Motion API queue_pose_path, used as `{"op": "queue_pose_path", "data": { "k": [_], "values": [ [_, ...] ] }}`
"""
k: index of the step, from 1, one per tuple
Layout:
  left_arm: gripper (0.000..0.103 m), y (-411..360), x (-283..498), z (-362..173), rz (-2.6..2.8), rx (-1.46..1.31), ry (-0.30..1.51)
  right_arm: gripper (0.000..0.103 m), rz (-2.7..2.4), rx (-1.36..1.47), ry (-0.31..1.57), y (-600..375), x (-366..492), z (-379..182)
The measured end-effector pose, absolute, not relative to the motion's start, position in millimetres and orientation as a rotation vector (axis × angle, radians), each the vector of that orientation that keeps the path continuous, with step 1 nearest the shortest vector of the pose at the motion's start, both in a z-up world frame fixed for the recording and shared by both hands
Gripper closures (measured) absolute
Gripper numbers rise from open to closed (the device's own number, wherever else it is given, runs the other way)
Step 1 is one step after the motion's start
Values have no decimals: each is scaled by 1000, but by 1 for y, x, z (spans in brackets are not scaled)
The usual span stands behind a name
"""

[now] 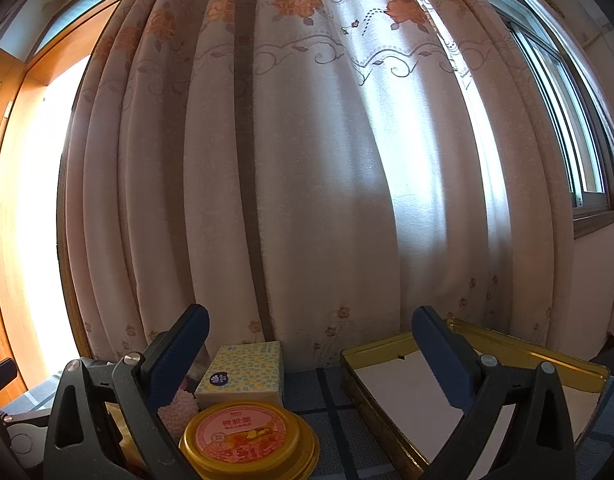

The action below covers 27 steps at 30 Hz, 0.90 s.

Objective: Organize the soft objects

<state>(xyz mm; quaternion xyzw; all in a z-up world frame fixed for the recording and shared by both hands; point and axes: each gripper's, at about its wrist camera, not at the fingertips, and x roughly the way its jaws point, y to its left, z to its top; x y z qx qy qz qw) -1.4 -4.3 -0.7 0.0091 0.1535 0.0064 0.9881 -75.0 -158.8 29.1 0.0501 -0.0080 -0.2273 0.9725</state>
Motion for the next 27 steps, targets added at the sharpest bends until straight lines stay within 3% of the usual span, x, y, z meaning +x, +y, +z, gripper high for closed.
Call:
{"op": "queue_pose_path", "data": {
  "k": [27],
  "values": [
    [0, -9, -3, -1, -15, 28, 321, 1, -447, 110, -24, -158, -76, 28]
  ]
}}
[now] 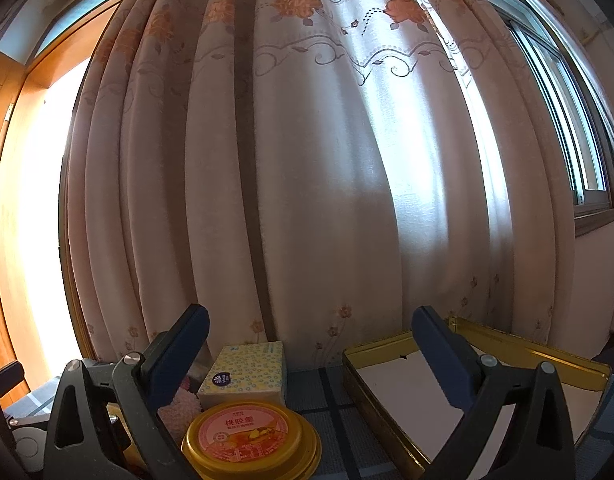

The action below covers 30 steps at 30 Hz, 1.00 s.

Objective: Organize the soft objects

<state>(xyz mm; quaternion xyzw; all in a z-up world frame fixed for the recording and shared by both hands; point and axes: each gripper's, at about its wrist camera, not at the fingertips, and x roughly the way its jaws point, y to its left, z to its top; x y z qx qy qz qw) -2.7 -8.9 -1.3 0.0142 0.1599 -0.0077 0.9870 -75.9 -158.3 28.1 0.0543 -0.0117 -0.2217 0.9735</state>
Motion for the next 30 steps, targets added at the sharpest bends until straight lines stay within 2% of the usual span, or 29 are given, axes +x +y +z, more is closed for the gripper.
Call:
{"op": "queue_pose_path", "data": {
  "k": [23, 30],
  "values": [
    [1, -4, -7, -2, -57, 14, 375, 1, -450, 99, -41, -156, -80, 28],
    [1, 24, -17, -5, -59, 13, 413, 1, -427, 134, -15, -161, -77, 28]
  ]
}}
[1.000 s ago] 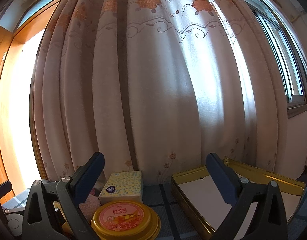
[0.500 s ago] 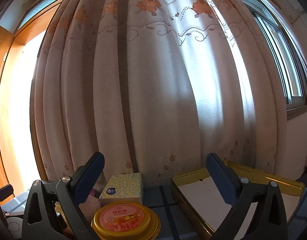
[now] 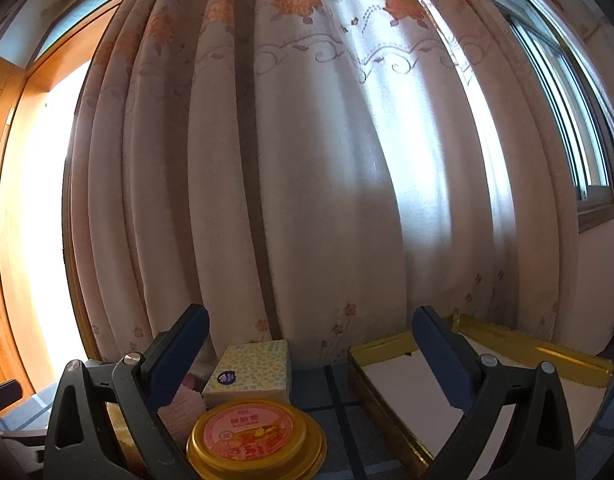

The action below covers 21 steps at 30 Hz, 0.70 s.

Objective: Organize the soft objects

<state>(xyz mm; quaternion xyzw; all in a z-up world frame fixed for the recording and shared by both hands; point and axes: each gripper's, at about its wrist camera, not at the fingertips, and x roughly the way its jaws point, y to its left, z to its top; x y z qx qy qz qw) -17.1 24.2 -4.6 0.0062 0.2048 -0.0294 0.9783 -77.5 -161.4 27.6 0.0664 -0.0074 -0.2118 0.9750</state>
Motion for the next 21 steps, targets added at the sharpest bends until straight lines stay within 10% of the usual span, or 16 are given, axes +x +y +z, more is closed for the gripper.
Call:
{"op": "queue_pose_path", "data": {
  "k": [10, 14, 21],
  "values": [
    [1, 106, -20, -19, 94, -10, 495, 3, -229, 200, 112, -151, -68, 21],
    [4, 125, -13, -29, 107, -41, 552, 43, -84, 207, 266, -127, -53, 13],
    [4, 138, -11, -34, 150, -9, 579, 46, 210, 218, 515, -71, -24, -6]
  ]
}}
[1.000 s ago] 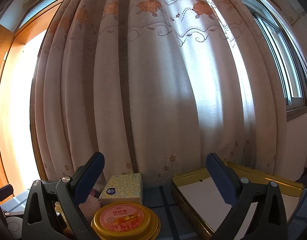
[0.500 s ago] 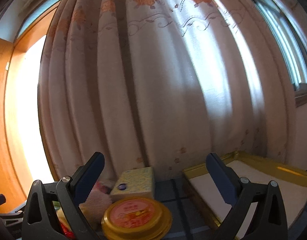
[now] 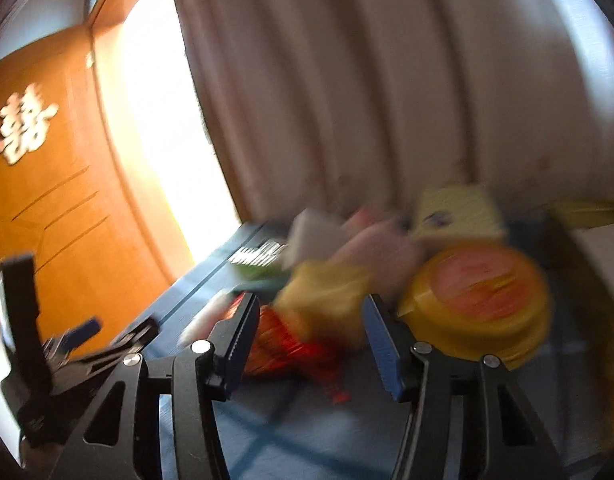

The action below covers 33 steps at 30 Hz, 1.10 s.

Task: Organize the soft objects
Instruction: 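Grasp the red-and-gold pouch with the right gripper while the left gripper grasps the white rolled towel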

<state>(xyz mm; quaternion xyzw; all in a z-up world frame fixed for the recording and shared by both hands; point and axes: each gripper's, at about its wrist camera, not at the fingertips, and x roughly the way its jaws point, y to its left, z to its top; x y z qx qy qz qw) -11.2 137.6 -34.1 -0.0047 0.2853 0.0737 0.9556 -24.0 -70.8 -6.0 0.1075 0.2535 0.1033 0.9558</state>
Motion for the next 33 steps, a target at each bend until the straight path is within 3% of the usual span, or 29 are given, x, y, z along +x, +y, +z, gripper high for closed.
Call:
{"op": "queue_pose_path", "data": {
  "k": [9, 15, 21, 23, 29, 33],
  "values": [
    [4, 153, -10, -36, 159, 17, 617, 46, 308, 232, 791, -9, 37, -39],
    [5, 153, -8, -38, 137, 8, 637, 46, 262, 115, 849, 14, 69, -56],
    [5, 140, -5, -35, 94, 17, 636, 81, 305, 32, 875, 2, 56, -47],
    [5, 133, -3, -33, 80, 32, 631, 87, 334, 37, 840, -10, 41, -41],
    [5, 106, 21, -38, 20, 80, 688, 87, 337, 38, 578, -50, -11, -11],
    [15, 92, 40, -45, -22, 61, 759, 87, 211, 9, 451, -81, -29, 7]
  ]
}}
